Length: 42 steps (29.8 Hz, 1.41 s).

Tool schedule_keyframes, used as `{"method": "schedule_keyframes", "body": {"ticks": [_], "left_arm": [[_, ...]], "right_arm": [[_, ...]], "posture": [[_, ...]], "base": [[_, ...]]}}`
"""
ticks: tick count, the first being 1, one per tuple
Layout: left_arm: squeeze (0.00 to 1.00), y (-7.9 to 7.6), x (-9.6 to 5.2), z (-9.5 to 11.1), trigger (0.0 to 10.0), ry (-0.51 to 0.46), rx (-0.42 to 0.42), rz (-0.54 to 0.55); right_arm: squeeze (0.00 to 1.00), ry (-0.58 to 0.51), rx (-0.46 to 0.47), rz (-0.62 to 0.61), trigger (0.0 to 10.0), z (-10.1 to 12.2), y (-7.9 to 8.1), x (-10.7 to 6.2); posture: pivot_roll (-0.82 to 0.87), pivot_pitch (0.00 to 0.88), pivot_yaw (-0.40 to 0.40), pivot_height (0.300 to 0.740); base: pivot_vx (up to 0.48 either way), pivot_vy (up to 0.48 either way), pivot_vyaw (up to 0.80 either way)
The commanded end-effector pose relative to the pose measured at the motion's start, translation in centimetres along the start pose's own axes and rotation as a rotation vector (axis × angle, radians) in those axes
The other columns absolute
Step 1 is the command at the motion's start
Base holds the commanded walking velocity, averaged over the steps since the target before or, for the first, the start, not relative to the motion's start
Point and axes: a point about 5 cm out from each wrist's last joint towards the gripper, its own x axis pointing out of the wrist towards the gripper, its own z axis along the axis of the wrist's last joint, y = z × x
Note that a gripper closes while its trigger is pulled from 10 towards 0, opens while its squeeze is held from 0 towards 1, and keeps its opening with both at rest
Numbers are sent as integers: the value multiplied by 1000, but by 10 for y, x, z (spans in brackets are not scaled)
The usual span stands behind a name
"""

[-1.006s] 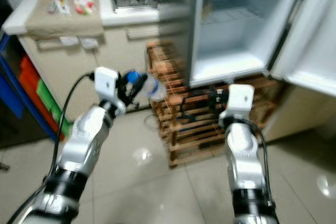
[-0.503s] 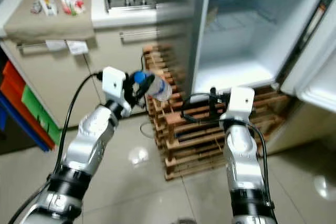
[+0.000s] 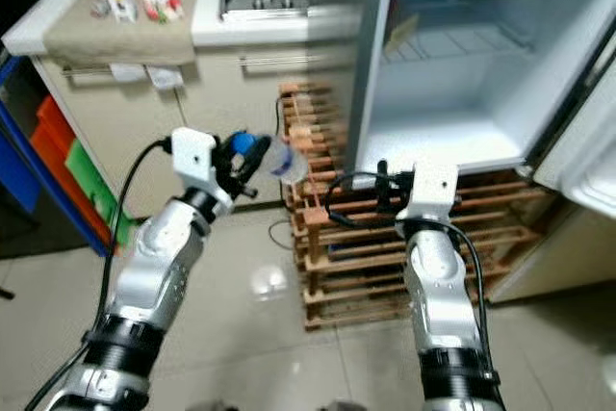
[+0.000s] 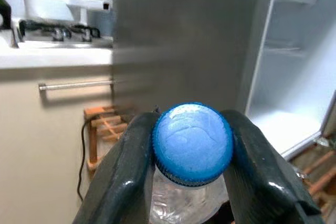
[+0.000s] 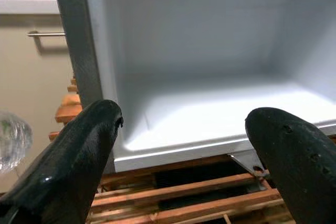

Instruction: Restocking fridge

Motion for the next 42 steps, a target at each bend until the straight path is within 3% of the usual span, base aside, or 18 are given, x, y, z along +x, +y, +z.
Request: {"method": "schedule_keyframes", "body": {"ticks": [1,11,25,28,37,42], "left_arm": [[0,6,3,11,10000,-41,25,38],[0,12,5,6,10000,9,59,80],[0,12,12,19,10000,-65,15,79],[0,8,17,22,10000,-61,63,69],[0,0,33,33,10000,-91,55,40],[0,-9,51,43,10000,-118,107,23]], "right_arm": [[0,-4,-4,-1,10000,2,-2,1],[0,-10,-13,7,10000,1,1,1],[0,1,6,1,10000,-1,2,3],[0,-1,11,8,10000,-1,2,3],[0,-2,8,15,10000,-1,3,1],[0,-1,8,14,10000,-1,4,-3]], "posture": [[-110,0,40,740],[-108,0,49,740],[-94,0,39,740],[-95,0,36,740],[-106,0,31,740],[-126,0,35,740]], "base": [[0,-424,0],[201,-408,213],[230,-337,458],[0,0,0],[0,0,0],[0,0,0]]}}
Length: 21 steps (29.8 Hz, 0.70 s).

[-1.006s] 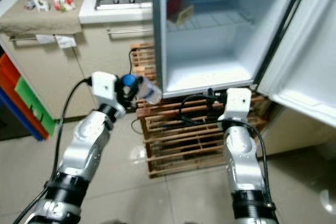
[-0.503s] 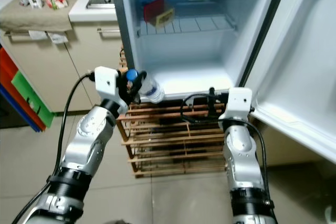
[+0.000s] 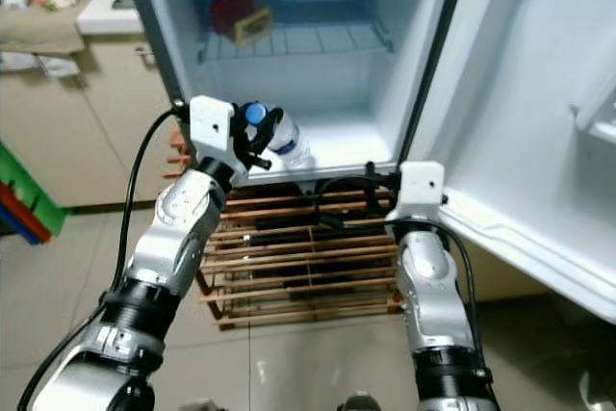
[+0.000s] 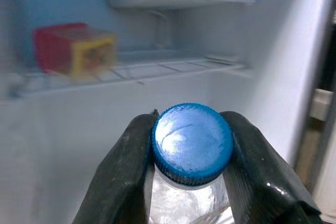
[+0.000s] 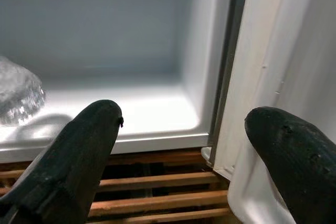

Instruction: Restocking fridge

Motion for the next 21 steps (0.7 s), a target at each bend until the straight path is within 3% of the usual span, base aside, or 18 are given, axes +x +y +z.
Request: {"method": "schedule_keyframes", "body": {"ticks": [1,6,7,8,9,11,13,19,20,21], "left_arm": [[0,-2,13,19,10000,-74,33,-1],[0,-2,25,25,10000,-98,128,7],[0,1,30,29,10000,-121,255,20],[0,1,30,29,10000,-121,255,20],[0,2,33,31,10000,-144,406,9],[0,4,35,29,10000,-152,527,-10],[0,4,35,27,10000,-150,566,-19],[0,10,27,5,10000,-116,974,-201],[0,10,27,5,10000,-116,974,-201],[0,12,23,-1,10000,-111,1043,-239]], "right_arm": [[0,-9,9,-4,10000,3,0,-3],[0,-4,12,-9,10000,1,1,-11],[0,-7,1,-4,10000,2,2,-21],[0,-7,1,-4,10000,2,2,-21],[0,-5,-14,10,10000,2,4,-33],[0,5,-26,26,10000,0,6,-45],[0,10,-30,31,10000,0,7,-50],[0,82,-51,23,10000,-3,7,-101],[0,82,-51,23,10000,-3,7,-101],[0,102,-59,20,10000,-3,6,-112]], "posture": [[-133,0,38,740],[-154,0,45,740],[-184,33,50,740],[-184,33,50,740],[-201,58,54,740],[-221,91,61,740],[-221,91,61,740],[-304,228,64,740],[-304,228,64,740],[-312,256,61,740]], "base": [[0,0,0],[0,0,0],[0,0,0],[0,0,0],[0,0,0],[0,0,0],[0,0,0],[0,0,0],[0,0,0],[0,0,0]]}}
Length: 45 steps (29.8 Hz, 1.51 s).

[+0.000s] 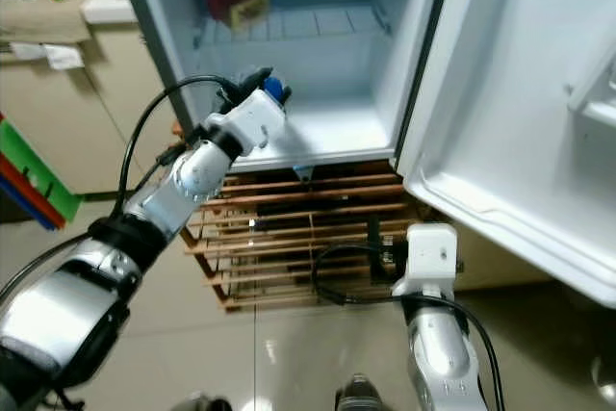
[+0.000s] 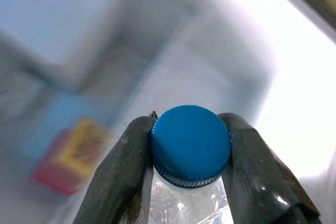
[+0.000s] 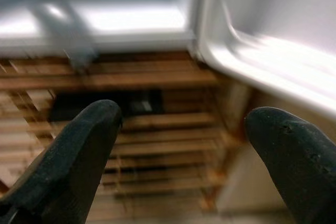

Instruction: Restocking fridge

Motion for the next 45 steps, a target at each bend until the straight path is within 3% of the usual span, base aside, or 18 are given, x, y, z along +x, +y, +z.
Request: {"method": "schedule_keyframes", "body": {"ticks": [1,3,5,9,13,14,15,16,17,18,19,24,25,30,34,39,42,45], "left_arm": [[0,-1,-2,-2,10000,-32,109,-49],[0,-4,-5,-7,10000,-25,149,-86],[0,-9,-12,-14,10000,-27,251,-153],[0,-7,-14,-17,10000,-51,330,-172],[0,4,-11,-17,10000,-87,455,-183],[0,12,-9,-15,10000,-114,533,-186],[0,12,-9,-15,10000,-114,533,-186],[0,15,-8,-15,10000,-122,581,-193],[0,20,-6,-16,10000,-145,686,-203],[0,20,-6,-16,10000,-145,686,-203],[0,23,-6,-16,10000,-158,754,-218],[0,26,-6,-20,10000,-168,858,-255],[1000,28,-7,-22,10000,-166,907,-266],[1000,42,-4,-21,10000,-179,994,-233],[1000,55,0,-18,10000,-178,1014,-187],[1000,77,7,-9,10000,-153,970,-92],[1000,79,5,-11,10000,-124,905,-85],[1000,80,3,-14,10000,-67,749,-80]], "right_arm": [[0,-1,-9,1,10000,7,1,-10],[0,16,-7,1,10000,6,2,-16],[0,38,-8,4,10000,6,4,-30],[0,47,-21,6,10000,10,5,-42],[0,56,-5,-28,10000,14,1,-51],[0,40,23,-8,10000,20,4,-55],[0,40,23,-8,10000,20,4,-55],[0,23,36,19,10000,24,8,-55],[0,7,75,76,10000,31,17,-55],[0,7,75,76,10000,31,17,-55],[0,4,100,111,10000,35,22,-54],[0,6,105,141,10000,37,28,-54],[0,16,104,146,10000,36,29,-55],[0,33,104,143,10000,36,28,-56],[0,39,102,143,10000,36,29,-54],[0,33,96,148,10000,36,29,-49],[0,33,96,151,10000,35,30,-47],[0,27,94,153,10000,35,29,-42]], "posture": [[-321,280,59,740],[-327,307,57,740],[-336,345,54,740],[-340,369,52,740],[-354,387,55,740],[-357,392,57,740],[-357,392,57,740],[-359,393,57,740],[-360,397,59,740],[-360,397,59,740],[-360,399,60,740],[-359,402,61,740],[-358,403,61,740],[-357,403,62,740],[-351,396,64,740],[-341,382,63,740],[-333,369,65,740],[-326,360,68,740]], "base": [[0,0,0],[0,0,0],[0,0,0],[0,0,0],[0,0,0],[0,0,0],[0,0,0],[0,0,0],[0,0,0],[0,0,0],[0,0,0],[0,0,0],[0,0,0],[0,0,0],[0,0,0],[0,0,0],[0,0,0],[0,0,0]]}}
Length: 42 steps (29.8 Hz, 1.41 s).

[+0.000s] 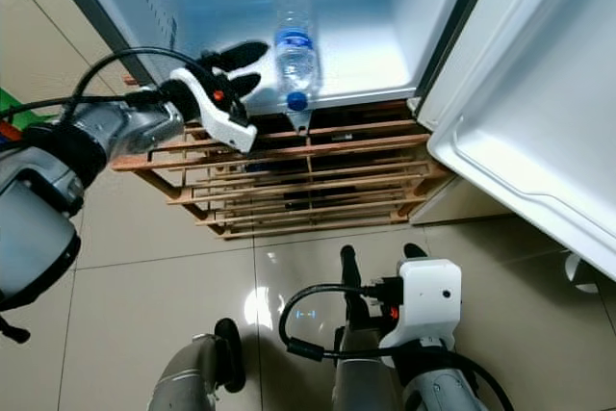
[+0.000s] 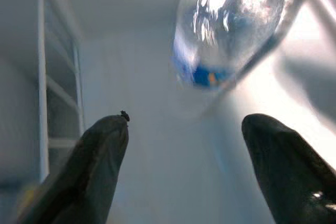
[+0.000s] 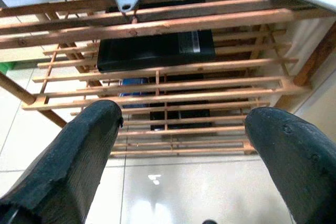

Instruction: Restocking fridge

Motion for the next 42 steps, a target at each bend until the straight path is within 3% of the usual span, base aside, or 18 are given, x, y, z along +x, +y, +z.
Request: {"method": "schedule_keyframes", "body": {"ticks": [1,2,3,4,7,8,12,15,19,24,27,30,32,36,38,42], "left_arm": [[1000,-9,-7,-3,10000,50,-158,-36],[1000,-9,-7,-3,10000,50,-158,-36],[1000,-10,-8,-4,10000,65,-216,-39],[0,-13,-9,-4,10000,123,-525,-4],[0,-20,-14,-7,10000,202,-988,86],[0,-20,-14,-7,10000,202,-988,86],[0,-33,-24,-5,10000,249,-1472,260],[0,-48,-38,23,10000,244,-1688,341],[0,-48,-54,65,10000,158,-1796,313],[0,-41,-65,99,10000,98,-1940,295],[0,-41,-74,103,10000,137,-2002,280],[0,-51,-98,108,10000,286,-2086,258],[0,-53,-102,110,10000,316,-2092,248],[0,-60,-102,98,10000,414,-1964,250],[0,-60,-103,95,10000,437,-1956,260],[0,-58,-119,88,10000,482,-1841,292]], "right_arm": [[0,32,6,3,10000,-6,0,0],[0,32,6,3,10000,-6,0,0],[0,29,6,4,10000,-6,0,1],[0,16,6,10,10000,-5,0,7],[0,-7,8,11,10000,-2,-1,15],[0,-7,8,11,10000,-2,-1,15],[0,-37,38,2,10000,1,-5,28],[0,-67,64,13,10000,3,-7,46],[0,-107,63,11,10000,9,-9,66],[0,-159,24,21,10000,18,-11,91],[0,-179,15,0,10000,21,-15,99],[0,-193,-31,-29,10000,21,-20,114],[0,-195,-36,-34,10000,20,-20,118],[0,-198,-29,-50,10000,18,-20,125],[0,-204,-27,-52,10000,18,-19,125],[0,-229,-1,-69,10000,17,-18,120]], "posture": [[-319,351,70,740],[-319,351,70,740],[-319,351,70,740],[-306,331,74,740],[-295,314,76,740],[-295,314,76,740],[-249,262,76,740],[-200,205,75,740],[-149,159,67,740],[-105,127,56,740],[-94,116,52,740],[-74,112,45,740],[-71,112,43,740],[-63,102,40,740],[-63,102,40,740],[-82,51,42,740]], "base": [[0,0,0],[0,0,0],[0,0,0],[0,0,0],[0,0,0],[0,0,0],[0,0,0],[0,0,0],[0,0,0],[0,0,0],[0,0,0],[0,0,0],[0,0,0],[0,0,0],[0,0,0],[0,0,0]]}}
